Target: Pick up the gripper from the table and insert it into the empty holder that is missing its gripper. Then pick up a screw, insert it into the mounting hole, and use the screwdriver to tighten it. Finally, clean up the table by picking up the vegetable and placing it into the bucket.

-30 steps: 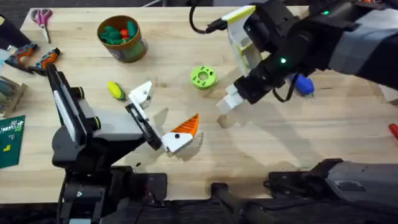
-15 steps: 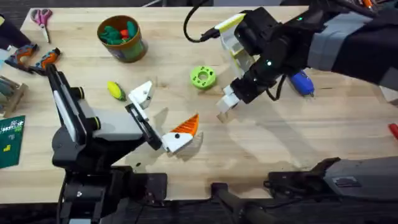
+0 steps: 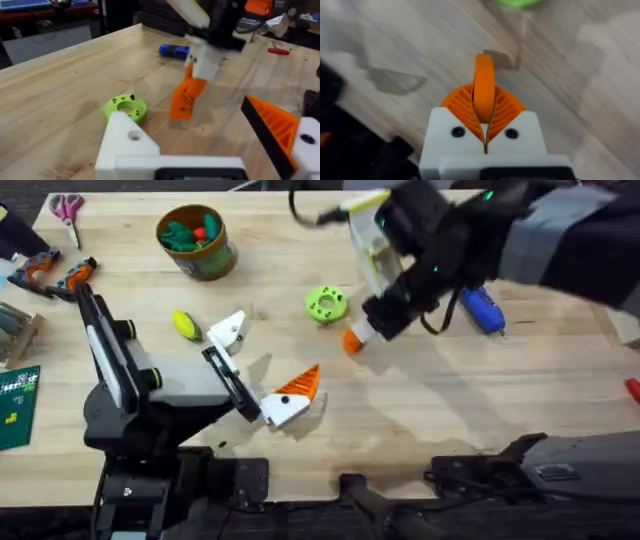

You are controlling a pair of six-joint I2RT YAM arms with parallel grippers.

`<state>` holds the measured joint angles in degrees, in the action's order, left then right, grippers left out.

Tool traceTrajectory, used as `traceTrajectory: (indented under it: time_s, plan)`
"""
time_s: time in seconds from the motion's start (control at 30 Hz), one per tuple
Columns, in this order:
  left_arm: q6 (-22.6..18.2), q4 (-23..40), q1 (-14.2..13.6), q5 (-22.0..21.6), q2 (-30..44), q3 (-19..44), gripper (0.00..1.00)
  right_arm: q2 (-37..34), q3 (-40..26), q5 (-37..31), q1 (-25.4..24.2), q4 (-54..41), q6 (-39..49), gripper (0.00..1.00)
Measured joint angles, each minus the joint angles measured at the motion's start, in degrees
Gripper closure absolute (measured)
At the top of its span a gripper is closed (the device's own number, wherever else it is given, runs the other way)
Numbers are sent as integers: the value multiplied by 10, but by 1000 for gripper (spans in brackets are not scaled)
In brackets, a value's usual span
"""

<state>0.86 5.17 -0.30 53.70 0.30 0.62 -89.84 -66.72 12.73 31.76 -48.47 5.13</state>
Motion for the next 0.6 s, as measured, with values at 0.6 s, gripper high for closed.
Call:
traceTrajectory:
  time_s: [0.6]
  plan:
    - [-50,10,0,70,0,0,15,59,12,342,-97,29,-40,990]
